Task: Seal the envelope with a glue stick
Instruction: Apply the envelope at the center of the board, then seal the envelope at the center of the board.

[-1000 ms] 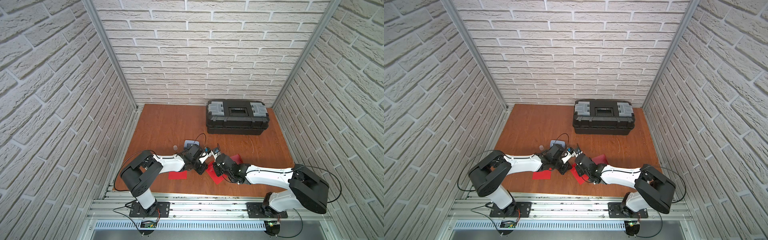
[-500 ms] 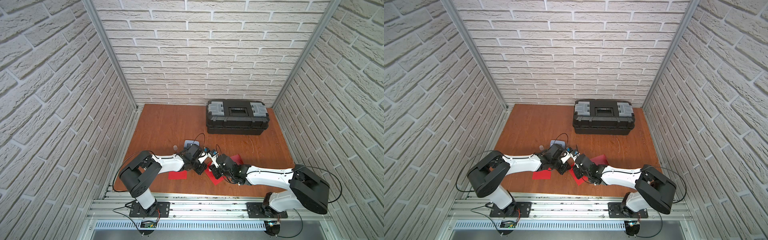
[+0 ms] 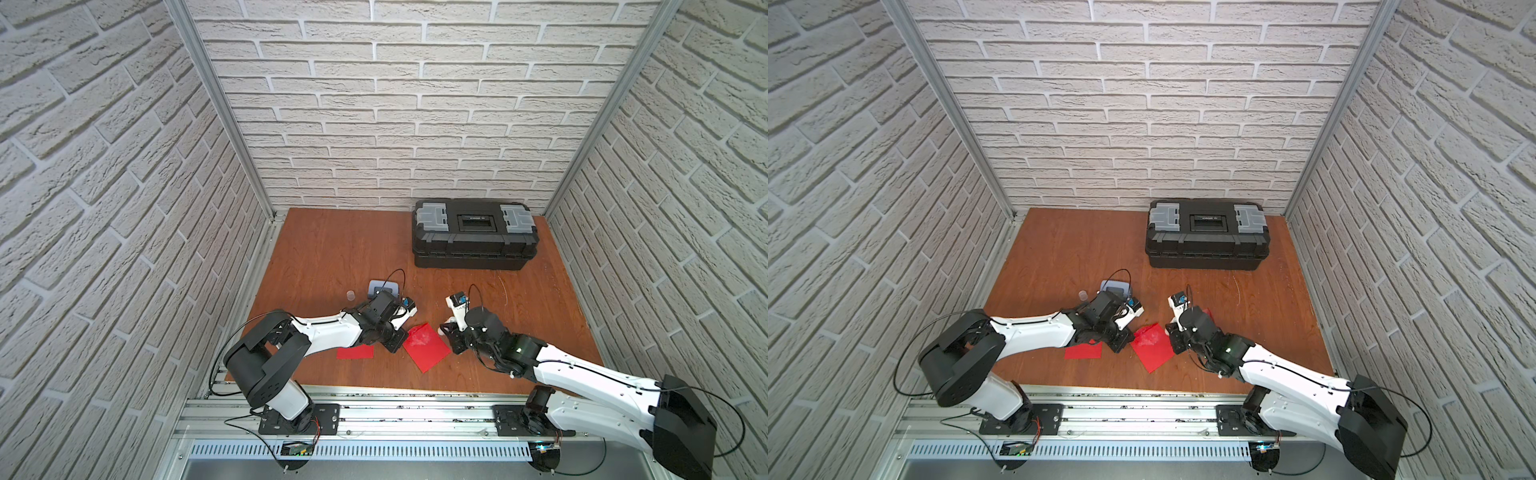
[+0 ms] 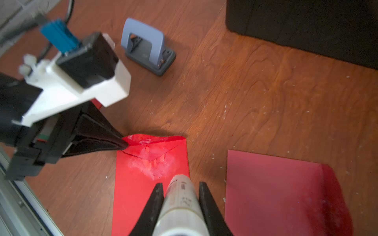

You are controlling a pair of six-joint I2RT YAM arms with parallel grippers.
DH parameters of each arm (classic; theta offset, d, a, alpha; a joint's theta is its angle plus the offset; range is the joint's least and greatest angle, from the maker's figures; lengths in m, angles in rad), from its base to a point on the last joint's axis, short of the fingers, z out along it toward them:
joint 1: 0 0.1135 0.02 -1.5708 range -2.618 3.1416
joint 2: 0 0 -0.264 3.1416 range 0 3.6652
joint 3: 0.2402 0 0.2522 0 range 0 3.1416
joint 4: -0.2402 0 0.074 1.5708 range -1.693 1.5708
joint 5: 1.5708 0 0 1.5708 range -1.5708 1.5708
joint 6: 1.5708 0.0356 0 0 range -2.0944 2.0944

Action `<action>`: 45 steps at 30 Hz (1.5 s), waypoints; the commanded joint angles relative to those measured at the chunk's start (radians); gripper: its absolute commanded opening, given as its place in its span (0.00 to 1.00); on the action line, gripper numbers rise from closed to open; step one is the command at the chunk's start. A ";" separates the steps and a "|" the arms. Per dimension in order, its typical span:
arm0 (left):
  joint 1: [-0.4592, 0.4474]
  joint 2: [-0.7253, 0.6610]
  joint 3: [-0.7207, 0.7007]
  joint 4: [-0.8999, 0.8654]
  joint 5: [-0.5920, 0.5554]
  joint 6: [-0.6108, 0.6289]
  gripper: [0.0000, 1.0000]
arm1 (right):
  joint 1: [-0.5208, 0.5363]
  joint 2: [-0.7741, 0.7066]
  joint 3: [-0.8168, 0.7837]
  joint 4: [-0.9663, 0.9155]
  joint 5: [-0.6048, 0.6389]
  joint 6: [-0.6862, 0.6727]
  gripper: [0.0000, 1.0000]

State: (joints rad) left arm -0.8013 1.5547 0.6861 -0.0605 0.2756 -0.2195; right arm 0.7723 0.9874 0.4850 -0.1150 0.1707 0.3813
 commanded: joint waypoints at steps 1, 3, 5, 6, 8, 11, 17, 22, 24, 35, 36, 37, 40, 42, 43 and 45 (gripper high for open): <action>0.002 -0.019 0.004 -0.022 -0.013 0.012 0.13 | -0.042 -0.042 -0.013 -0.009 -0.029 0.012 0.03; 0.001 -0.024 0.019 -0.026 -0.007 0.010 0.22 | -0.056 -0.050 -0.009 -0.014 -0.039 0.009 0.03; 0.002 -0.031 0.038 -0.027 0.006 0.008 0.27 | -0.063 -0.052 -0.002 -0.018 -0.043 0.005 0.03; 0.004 -0.036 0.047 -0.025 0.011 0.004 0.28 | -0.064 -0.050 0.001 -0.018 -0.042 0.004 0.03; 0.006 -0.040 0.067 -0.024 0.021 -0.003 0.29 | -0.069 -0.052 0.006 -0.019 -0.045 0.002 0.03; 0.014 -0.038 0.092 -0.014 0.045 -0.019 0.29 | -0.071 -0.056 0.009 -0.018 -0.046 0.003 0.03; 0.030 0.016 0.136 -0.004 0.106 -0.040 0.28 | -0.073 -0.079 0.012 -0.027 -0.039 0.005 0.03; 0.031 0.082 0.173 -0.040 0.130 -0.038 0.27 | -0.072 -0.087 0.016 -0.044 -0.038 0.007 0.03; 0.031 0.095 0.178 -0.034 0.166 -0.042 0.26 | -0.072 -0.090 0.016 -0.046 -0.037 0.007 0.03; 0.010 0.172 0.192 -0.015 0.273 -0.050 0.14 | -0.072 -0.083 0.025 -0.054 -0.048 0.008 0.03; 0.010 0.187 0.197 -0.016 0.282 -0.053 0.15 | -0.072 -0.082 0.027 -0.054 -0.048 0.010 0.03; 0.008 0.205 0.200 -0.016 0.292 -0.057 0.16 | -0.073 -0.080 0.027 -0.056 -0.048 0.012 0.03; 0.005 0.250 0.218 -0.026 0.314 -0.066 0.19 | -0.072 -0.076 0.030 -0.063 -0.052 0.017 0.03; 0.006 0.270 0.229 -0.036 0.324 -0.067 0.25 | -0.072 -0.076 0.032 -0.069 -0.055 0.020 0.03; 0.005 0.280 0.233 -0.042 0.328 -0.068 0.30 | -0.072 -0.079 0.031 -0.070 -0.053 0.021 0.03; 0.007 0.292 0.239 -0.053 0.332 -0.073 0.36 | -0.072 -0.086 0.029 -0.073 -0.052 0.021 0.03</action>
State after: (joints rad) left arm -0.7921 1.8099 0.9173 -0.0834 0.6003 -0.2882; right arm 0.7029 0.9112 0.4881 -0.1928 0.1253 0.3897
